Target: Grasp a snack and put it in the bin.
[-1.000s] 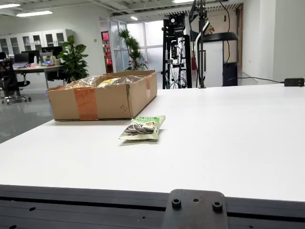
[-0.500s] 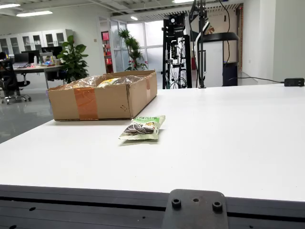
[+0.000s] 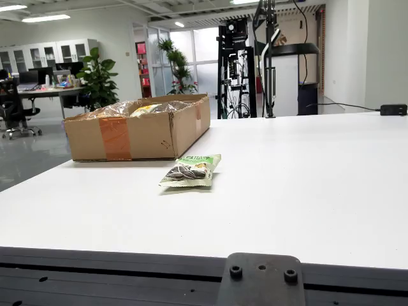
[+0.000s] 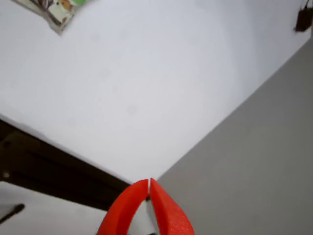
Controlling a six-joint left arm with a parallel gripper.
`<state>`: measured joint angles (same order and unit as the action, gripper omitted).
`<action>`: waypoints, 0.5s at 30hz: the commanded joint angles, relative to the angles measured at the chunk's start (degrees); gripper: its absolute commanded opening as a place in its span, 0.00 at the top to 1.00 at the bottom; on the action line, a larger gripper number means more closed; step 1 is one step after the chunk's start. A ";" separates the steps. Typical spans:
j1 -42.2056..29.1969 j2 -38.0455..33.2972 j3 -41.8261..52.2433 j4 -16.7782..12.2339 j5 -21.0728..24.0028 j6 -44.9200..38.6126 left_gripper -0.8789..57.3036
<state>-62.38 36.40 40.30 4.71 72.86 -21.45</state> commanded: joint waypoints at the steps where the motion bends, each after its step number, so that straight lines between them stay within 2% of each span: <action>1: 1.16 0.12 0.11 0.62 -0.61 -6.03 0.98; 9: 2.68 0.25 0.18 1.09 -0.49 -14.51 0.97; 15: 3.06 0.24 0.30 2.87 -0.35 -23.58 0.95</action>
<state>-59.31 36.70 40.47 6.80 72.33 -41.08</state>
